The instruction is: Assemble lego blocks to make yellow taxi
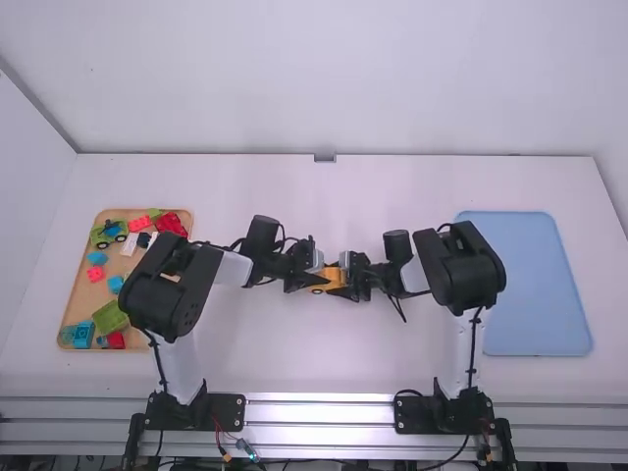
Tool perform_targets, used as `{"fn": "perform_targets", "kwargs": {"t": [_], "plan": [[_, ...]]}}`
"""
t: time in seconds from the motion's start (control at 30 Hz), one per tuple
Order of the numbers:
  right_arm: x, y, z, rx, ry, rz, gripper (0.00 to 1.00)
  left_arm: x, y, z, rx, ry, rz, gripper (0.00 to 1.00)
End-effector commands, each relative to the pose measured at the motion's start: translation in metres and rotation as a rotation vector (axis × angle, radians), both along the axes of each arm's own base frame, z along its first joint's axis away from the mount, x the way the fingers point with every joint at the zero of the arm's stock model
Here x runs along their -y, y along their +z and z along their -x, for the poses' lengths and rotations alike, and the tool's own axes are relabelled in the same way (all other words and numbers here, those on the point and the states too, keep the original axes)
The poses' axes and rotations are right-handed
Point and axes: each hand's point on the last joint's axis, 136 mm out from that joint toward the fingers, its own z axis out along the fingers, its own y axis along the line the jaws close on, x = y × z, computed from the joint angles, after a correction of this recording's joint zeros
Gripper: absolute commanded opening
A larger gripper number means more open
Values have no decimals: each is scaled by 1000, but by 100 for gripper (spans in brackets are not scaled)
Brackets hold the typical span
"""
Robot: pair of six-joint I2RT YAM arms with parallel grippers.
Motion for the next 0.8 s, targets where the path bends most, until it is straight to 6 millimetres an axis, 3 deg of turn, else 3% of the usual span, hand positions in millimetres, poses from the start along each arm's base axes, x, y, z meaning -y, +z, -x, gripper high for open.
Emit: {"fn": "perform_targets", "kwargs": {"t": [0.0,0.33,0.63,0.77], "plan": [[1,-6,6,-30,-1,10,55,-13,-39,6,-90,74,-116,2],[1,-6,6,-30,0,9,55,-22,-14,11,-87,-10,51,2],[1,-6,6,-30,1,8,55,5,-14,23,-37,-89,43,2],[1,-6,6,-30,0,10,55,5,-17,12,-71,-11,14,2]]}}
